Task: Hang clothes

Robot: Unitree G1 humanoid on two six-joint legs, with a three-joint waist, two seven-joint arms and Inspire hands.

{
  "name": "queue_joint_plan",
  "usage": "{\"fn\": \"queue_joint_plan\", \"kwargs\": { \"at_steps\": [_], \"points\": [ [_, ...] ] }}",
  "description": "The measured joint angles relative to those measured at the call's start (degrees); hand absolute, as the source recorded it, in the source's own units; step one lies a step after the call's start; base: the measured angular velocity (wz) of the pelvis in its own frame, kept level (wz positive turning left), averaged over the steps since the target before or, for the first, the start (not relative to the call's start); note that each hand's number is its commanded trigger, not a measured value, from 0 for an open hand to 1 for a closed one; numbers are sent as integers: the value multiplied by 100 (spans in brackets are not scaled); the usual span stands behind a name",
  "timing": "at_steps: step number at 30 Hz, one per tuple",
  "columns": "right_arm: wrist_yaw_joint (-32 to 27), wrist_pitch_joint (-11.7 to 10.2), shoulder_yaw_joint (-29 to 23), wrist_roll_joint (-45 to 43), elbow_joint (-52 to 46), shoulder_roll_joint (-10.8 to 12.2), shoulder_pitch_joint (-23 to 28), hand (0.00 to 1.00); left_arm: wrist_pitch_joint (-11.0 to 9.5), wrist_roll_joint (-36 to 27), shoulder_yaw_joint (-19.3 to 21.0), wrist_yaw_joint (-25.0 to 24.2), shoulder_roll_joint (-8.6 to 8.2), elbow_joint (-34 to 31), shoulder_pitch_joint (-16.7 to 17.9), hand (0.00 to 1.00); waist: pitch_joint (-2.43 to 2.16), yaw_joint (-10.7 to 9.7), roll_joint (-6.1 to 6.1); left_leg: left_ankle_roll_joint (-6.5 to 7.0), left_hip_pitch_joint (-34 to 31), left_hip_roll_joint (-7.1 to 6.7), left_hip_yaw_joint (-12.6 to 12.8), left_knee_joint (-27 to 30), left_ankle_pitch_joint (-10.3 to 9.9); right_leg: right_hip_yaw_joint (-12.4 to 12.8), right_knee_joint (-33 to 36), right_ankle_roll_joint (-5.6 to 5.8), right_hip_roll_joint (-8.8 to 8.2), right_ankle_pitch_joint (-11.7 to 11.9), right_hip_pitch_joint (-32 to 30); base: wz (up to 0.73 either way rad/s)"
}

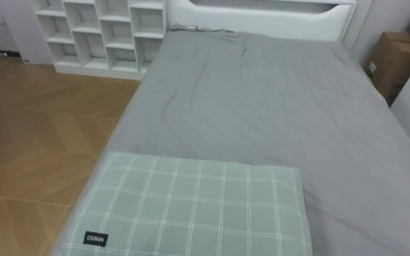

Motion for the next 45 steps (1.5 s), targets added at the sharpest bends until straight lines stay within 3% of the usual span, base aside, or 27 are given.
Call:
{"fn": "queue_joint_plan", "kwargs": {
  "at_steps": [7, 13, 20, 39, 45],
  "points": [
    [109, 62, -501, 6, 180, 62, 52, 0, 391, 7, 493, -498, -41, 429, 156, 0, -14, 45, 58, -2, 68, 0, -8, -16, -3, 8, -3, 0, 2, 0, 79, 0],
    [174, 138, -685, 0, 193, 65, 87, 0, 653, 5, 962, -772, -215, 472, 286, 0, -37, 54, 106, -1, 79, 0, -11, 13, -2, 61, -1, 0, 2, 0, 97, 0],
    [177, 194, -691, -8, 212, 65, 43, 0, 819, 6, 964, -1047, -235, 458, 177, 0, 2, 35, 45, -2, 97, 0, -19, 15, -4, 46, -1, 0, 0, 0, 140, 0],
    [304, 567, -910, -7, 274, 70, -33, 0, 1156, 114, 962, -1500, -244, 457, 136, 0, -25, 19, 70, -1, 60, -2, -80, 18, -4, -18, 4, 0, 1, -1, 139, 1],
    [301, 611, -920, -8, 269, 70, -31, 0, 1177, 133, 962, -1510, -245, 458, 83, 0, -28, 20, 92, -1, 59, -3, -80, 16, -4, -15, 4, 0, 1, -1, 140, 0]
  ]
}}
